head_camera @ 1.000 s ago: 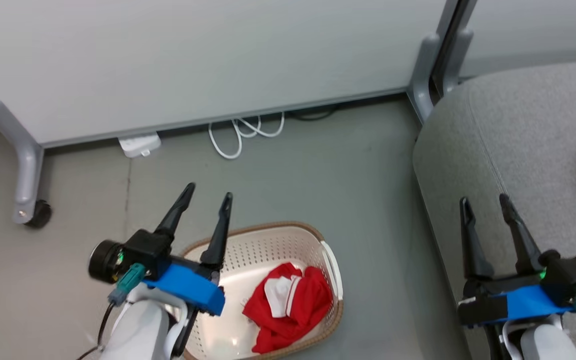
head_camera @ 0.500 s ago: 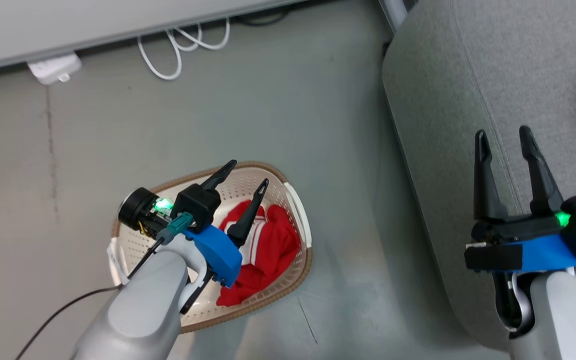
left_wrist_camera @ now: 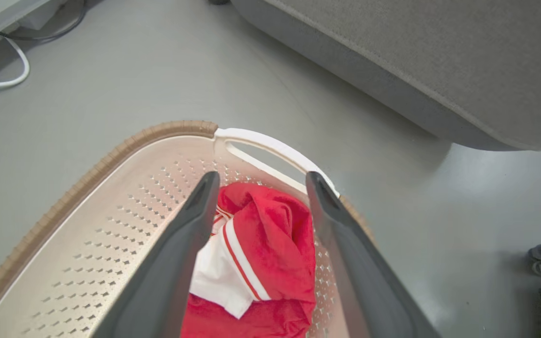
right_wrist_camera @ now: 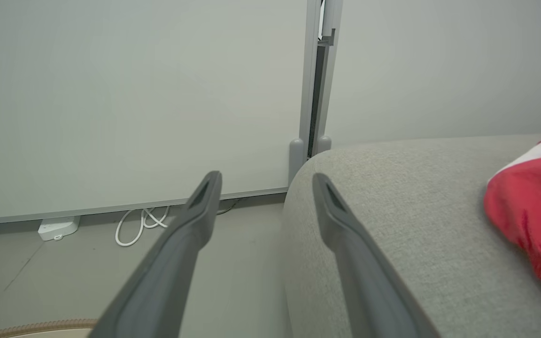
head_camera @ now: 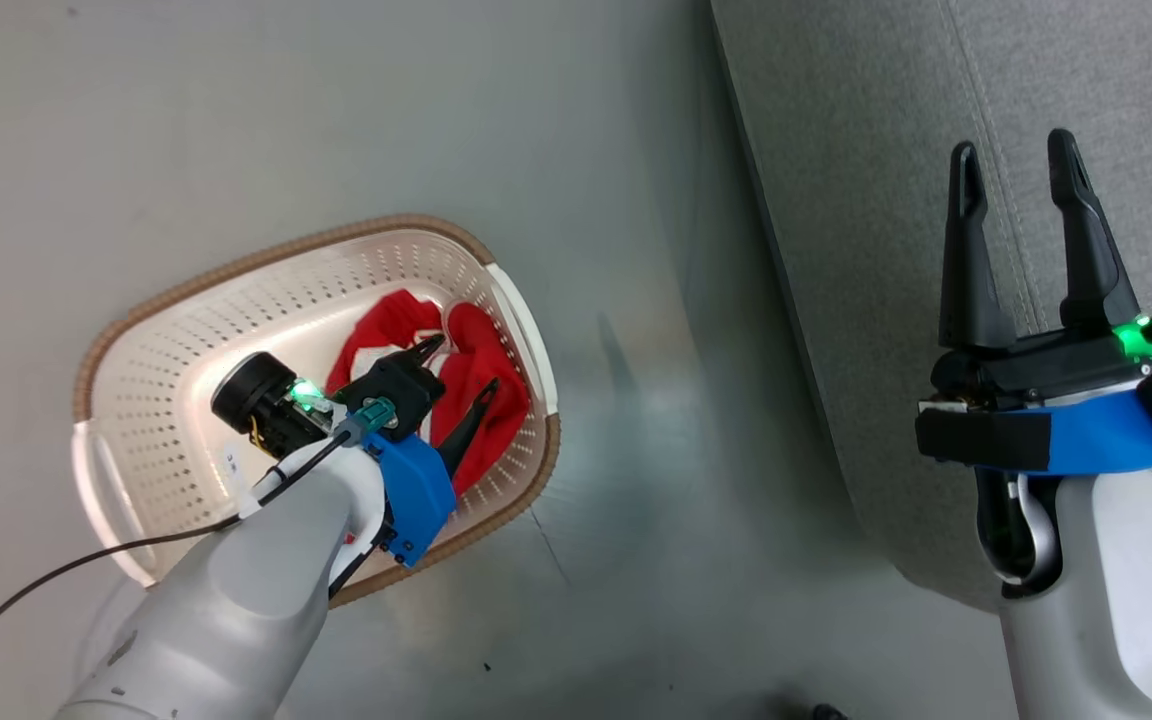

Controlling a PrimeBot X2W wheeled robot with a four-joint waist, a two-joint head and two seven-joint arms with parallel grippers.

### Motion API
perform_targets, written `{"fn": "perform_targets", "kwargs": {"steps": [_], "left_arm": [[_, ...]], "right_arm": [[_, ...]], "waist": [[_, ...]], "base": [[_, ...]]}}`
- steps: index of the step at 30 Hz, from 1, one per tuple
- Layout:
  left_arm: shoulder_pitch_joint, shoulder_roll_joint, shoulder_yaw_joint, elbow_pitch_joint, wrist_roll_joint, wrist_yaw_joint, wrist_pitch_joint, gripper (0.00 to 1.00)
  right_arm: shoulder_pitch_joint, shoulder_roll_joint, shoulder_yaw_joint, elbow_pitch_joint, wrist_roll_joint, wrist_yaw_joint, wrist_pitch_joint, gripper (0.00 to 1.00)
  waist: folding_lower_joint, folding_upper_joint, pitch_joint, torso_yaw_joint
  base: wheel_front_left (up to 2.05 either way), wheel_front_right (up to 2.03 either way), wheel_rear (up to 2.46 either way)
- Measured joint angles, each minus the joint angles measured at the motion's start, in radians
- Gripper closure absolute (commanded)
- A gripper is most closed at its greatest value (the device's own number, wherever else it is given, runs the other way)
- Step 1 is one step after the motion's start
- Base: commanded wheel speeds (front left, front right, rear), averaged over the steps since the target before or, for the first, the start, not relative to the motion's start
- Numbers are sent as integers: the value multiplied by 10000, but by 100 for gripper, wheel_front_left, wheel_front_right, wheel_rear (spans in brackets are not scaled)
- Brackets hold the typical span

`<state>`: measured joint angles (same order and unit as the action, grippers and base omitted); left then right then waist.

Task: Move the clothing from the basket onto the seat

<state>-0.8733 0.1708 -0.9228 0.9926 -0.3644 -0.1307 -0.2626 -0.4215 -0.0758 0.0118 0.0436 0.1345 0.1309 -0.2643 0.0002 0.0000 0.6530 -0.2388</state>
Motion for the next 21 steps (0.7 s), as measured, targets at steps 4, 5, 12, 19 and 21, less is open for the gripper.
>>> {"fn": "perform_targets", "kwargs": {"steps": [4,5,12,19,21], "left_arm": [[-367,-10,-780,510,-322,0,13,0],[-465,-13,-965,621,-395,0,17,0],[-1144,33,-1895,1308,-796,0,90,0],[-1776,132,-2414,2096,-905,0,161,0],[-1848,134,-2466,2176,-903,0,182,0]], "right_arm": [[-234,54,35,-100,2,0,0,0],[-297,67,46,-115,2,0,0,0],[-633,155,113,-230,10,0,0,0],[-883,213,178,-424,109,0,0,0],[-920,217,176,-464,127,0,0,0]], "waist": [[0,0,533,-189],[0,0,655,-228],[-1,0,1451,-458],[-1,0,2142,-761],[-1,0,2237,-806]], "base": [[0,0,0],[0,0,0],[0,0,0],[0,0,0],[0,0,0]]}}
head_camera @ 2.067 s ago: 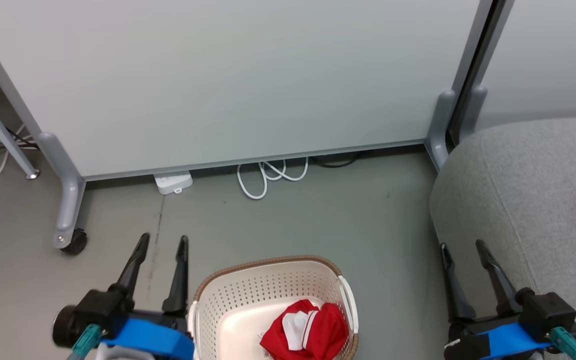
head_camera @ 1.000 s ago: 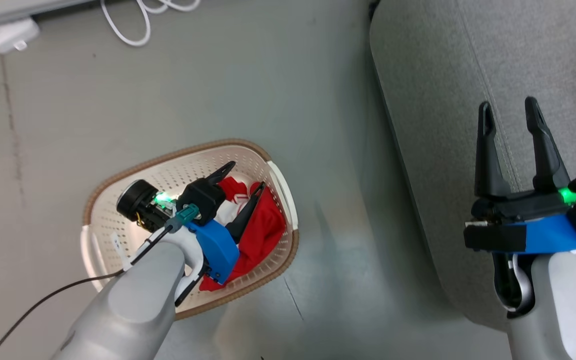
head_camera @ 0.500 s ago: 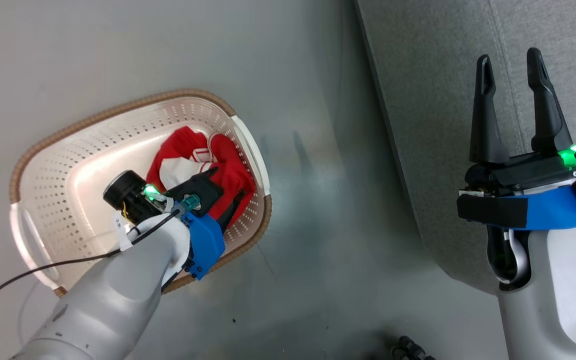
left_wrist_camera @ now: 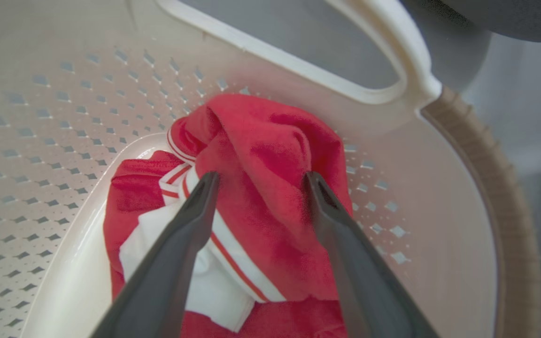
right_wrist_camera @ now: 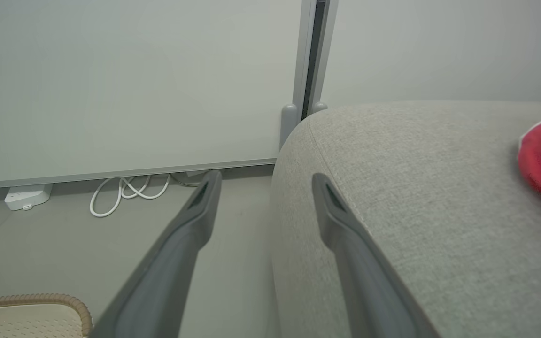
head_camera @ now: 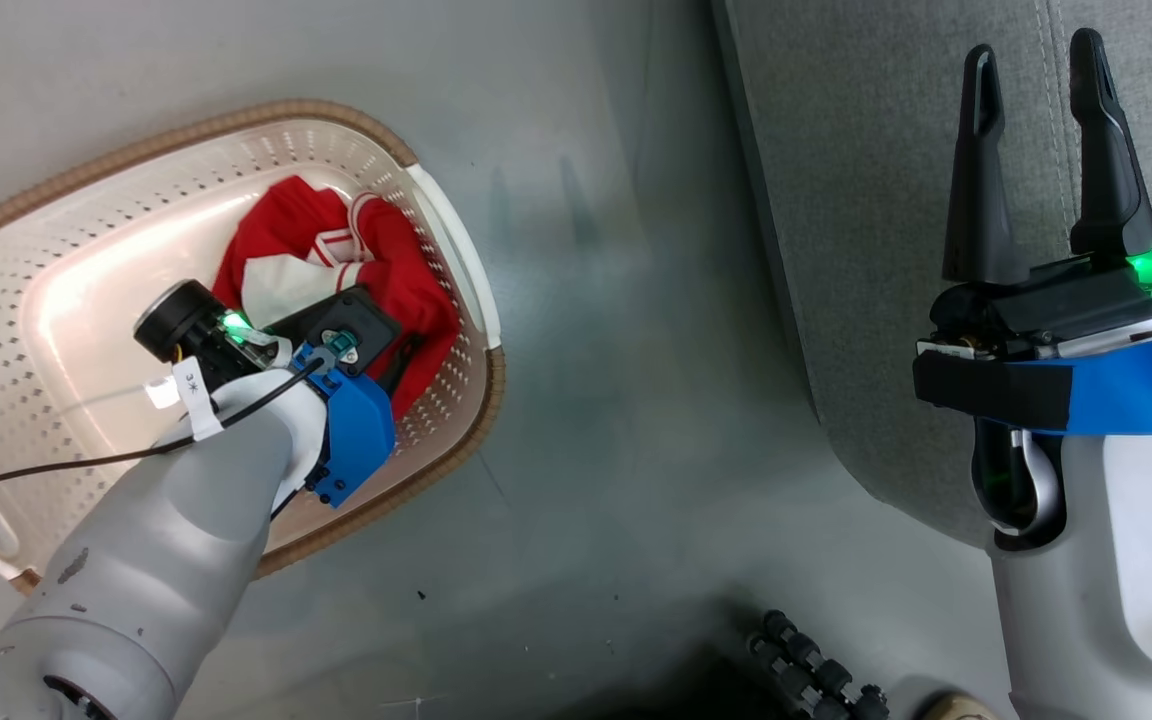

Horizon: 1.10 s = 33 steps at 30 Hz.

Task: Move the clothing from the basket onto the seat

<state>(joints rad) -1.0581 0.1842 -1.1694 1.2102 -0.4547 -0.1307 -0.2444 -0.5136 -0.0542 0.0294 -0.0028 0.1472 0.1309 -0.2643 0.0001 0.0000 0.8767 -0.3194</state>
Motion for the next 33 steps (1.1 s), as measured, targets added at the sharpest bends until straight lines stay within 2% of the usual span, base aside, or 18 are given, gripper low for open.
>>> {"fn": "perform_targets", "kwargs": {"steps": [9,18,19,20,21,33], "left_arm": [[-505,25,-380,408,-38,0,182,0],[-777,-54,-623,606,-40,0,326,0],[-802,-61,-640,623,-21,0,343,51],[-828,-65,-663,637,-2,0,349,79],[-851,-63,-677,650,-2,0,349,100],[-864,-226,-832,709,-161,0,276,100]], "right_arm": [[-61,12,-8,-293,221,0,0,0],[-189,13,6,-357,222,0,0,0],[-196,13,4,-359,222,0,0,0],[-199,13,4,-359,222,0,0,0],[-203,15,4,-359,222,0,0,0],[-211,17,-46,-345,186,0,0,0]], "waist": [[-1,0,728,-276],[-1,0,1086,-242],[-1,0,1098,-232],[-1,0,1109,-222],[-1,0,1115,-214],[-1,0,943,-53]], "base": [[0,0,0],[0,0,0],[0,0,0],[0,0,0],[0,0,0],[0,0,0]]}}
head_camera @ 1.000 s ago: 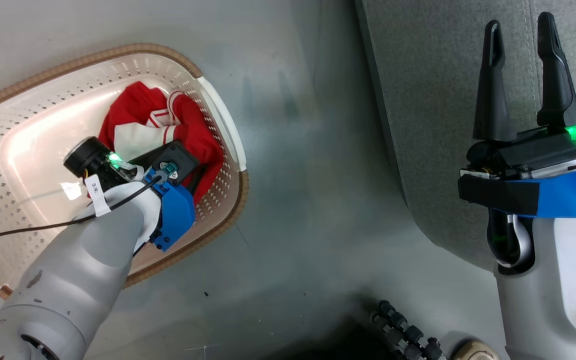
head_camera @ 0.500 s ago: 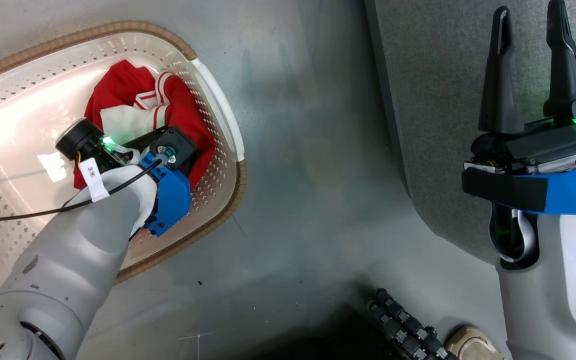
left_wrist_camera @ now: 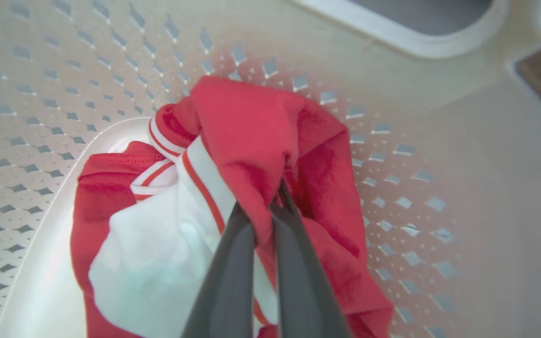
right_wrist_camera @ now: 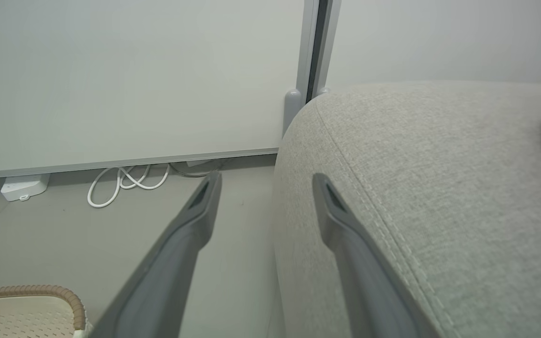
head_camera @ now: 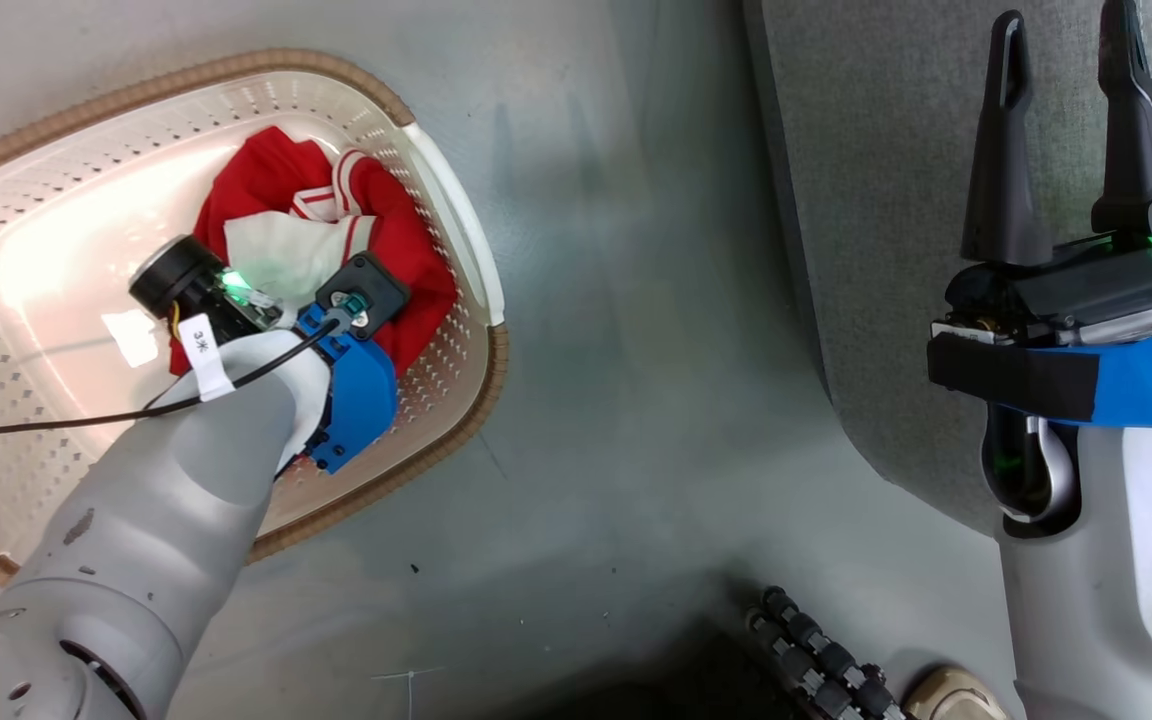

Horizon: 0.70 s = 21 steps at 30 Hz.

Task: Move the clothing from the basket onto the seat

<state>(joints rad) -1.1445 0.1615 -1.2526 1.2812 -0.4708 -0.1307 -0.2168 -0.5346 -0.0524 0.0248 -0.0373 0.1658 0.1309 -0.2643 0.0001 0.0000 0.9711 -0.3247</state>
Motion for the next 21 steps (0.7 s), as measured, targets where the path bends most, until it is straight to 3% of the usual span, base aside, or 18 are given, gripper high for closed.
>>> {"fn": "perform_targets", "kwargs": {"steps": [21], "left_arm": [[590,-562,360,-1453,-1035,0,-447,100]], "right_arm": [[241,-159,-295,345,-564,0,0,0]], "waist": [[-2,0,-1681,1146]], "base": [[0,0,0]]}}
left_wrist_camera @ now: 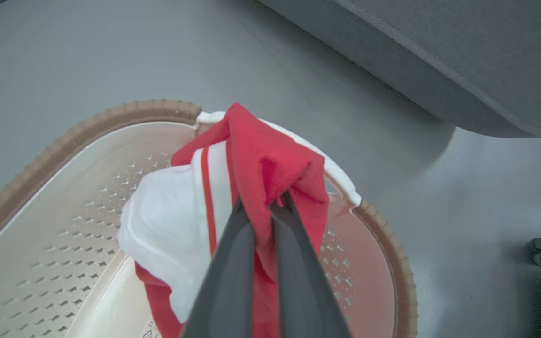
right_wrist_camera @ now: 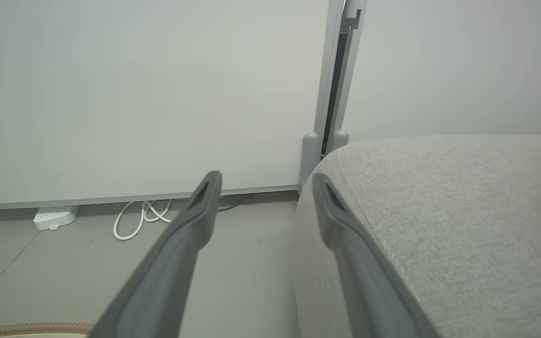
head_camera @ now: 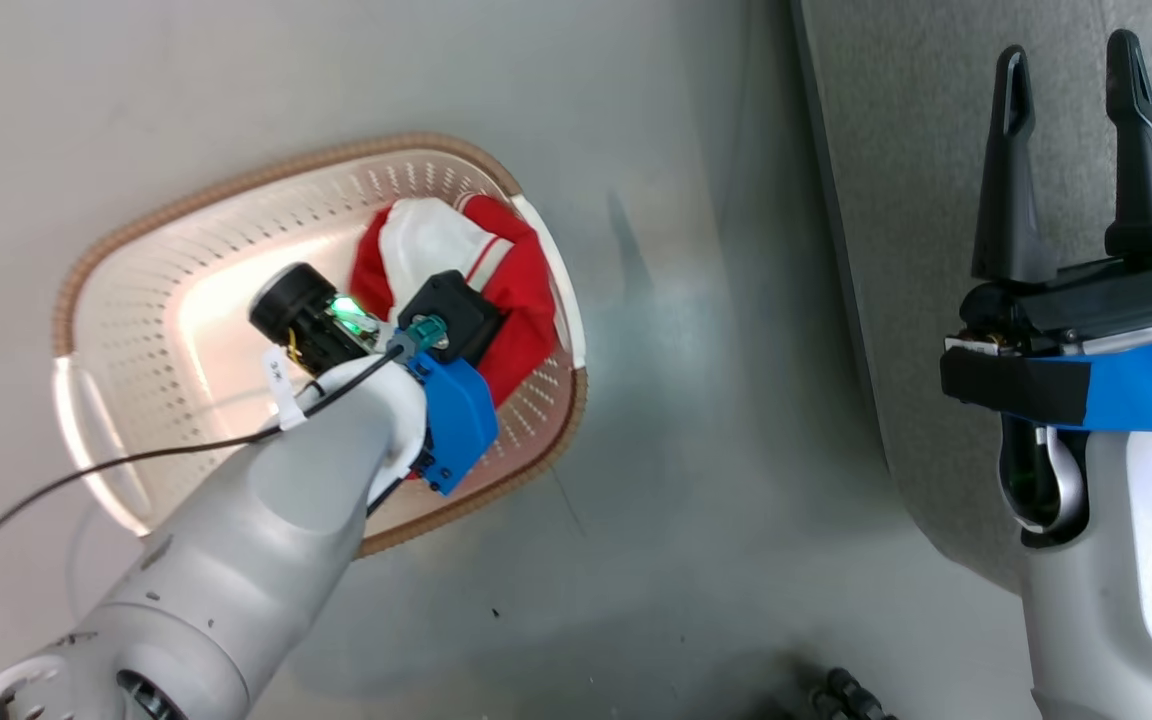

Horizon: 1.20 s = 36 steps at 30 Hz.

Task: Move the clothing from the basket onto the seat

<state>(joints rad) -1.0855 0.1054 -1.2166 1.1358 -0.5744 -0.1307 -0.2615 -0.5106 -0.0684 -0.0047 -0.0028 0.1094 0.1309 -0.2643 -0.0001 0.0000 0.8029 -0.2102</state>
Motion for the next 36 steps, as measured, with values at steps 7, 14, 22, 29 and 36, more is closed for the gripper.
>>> {"fn": "perform_targets", "kwargs": {"steps": [7,14,22,29,36], "left_arm": [[735,73,871,-1193,132,48,0,100],[1902,307,2458,-2704,591,140,-2,100],[2826,347,3829,-4065,1156,176,-2,100],[3363,334,4723,-4955,1615,176,-2,100],[3595,201,4869,-5396,1919,130,-2,100]], "right_arm": [[414,-194,-23,253,-54,0,0,0],[1214,-405,-121,640,-31,0,-2,0],[1851,-516,-142,972,56,0,0,0],[2319,-527,-138,1183,94,0,0,0],[2812,-512,-138,1310,148,0,0,0]], "waist": [[0,0,-1012,379],[-1,0,-2493,867],[-1,0,-3805,1367],[-1,0,-4878,1782],[0,0,-5689,2104]], "base": [[0,0,0],[0,0,0],[0,0,0],[0,0,0],[0,0,0]]}}
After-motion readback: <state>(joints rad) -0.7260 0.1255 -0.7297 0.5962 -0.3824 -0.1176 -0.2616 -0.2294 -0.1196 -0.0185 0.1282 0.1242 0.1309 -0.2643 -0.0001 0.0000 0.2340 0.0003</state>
